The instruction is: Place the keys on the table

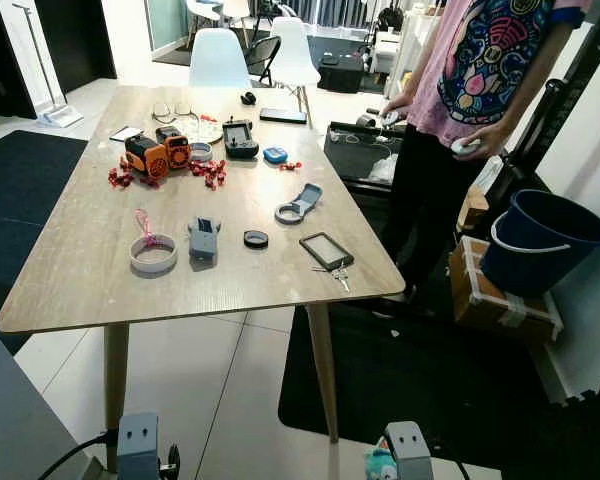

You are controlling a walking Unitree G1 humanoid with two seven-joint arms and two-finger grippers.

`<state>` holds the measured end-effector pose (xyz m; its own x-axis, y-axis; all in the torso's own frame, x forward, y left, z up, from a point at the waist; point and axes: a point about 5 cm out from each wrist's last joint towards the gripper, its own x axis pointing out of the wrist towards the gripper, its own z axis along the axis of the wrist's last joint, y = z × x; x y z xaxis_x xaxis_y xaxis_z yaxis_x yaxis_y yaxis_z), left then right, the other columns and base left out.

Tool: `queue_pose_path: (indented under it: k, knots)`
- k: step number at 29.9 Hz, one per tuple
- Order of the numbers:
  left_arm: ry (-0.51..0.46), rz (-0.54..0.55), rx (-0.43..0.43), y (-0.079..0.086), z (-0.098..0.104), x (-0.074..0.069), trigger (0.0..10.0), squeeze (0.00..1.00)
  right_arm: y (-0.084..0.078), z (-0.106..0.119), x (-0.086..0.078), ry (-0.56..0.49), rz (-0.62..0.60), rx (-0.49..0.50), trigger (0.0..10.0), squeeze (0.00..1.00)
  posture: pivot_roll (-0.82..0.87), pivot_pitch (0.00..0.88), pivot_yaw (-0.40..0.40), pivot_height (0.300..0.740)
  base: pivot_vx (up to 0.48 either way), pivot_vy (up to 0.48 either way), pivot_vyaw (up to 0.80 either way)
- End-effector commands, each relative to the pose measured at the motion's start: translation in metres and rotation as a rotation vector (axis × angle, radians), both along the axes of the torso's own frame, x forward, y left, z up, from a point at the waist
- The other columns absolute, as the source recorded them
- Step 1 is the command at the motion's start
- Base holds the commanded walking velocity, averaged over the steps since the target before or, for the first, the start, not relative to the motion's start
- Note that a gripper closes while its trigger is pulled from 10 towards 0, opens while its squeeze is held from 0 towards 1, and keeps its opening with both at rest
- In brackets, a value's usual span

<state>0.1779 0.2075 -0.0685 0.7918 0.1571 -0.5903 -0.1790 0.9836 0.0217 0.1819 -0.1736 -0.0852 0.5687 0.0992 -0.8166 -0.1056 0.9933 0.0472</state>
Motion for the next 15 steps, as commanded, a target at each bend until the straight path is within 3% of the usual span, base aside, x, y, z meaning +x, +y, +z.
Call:
queue_pose_path:
  k: [1,15]
  knots:
    - [0.030,-0.004,-0.005,-0.0022,-0.0042,-0.0056,10.0,0.00,-0.0010,0.0008,0.0015,-0.005,-0.001,-0.005,10.0,0.00,0.08,0.008,-0.060,0.740,0.000,0.000,0.00]
    - [0.073,-0.016,-0.020,0.0016,-0.0081,-0.0108,10.0,0.00,-0.0077,-0.0018,-0.0059,0.006,-0.017,-0.033,10.0,0.00,0.07,0.009,-0.054,0.740,0.000,0.000,0.00]
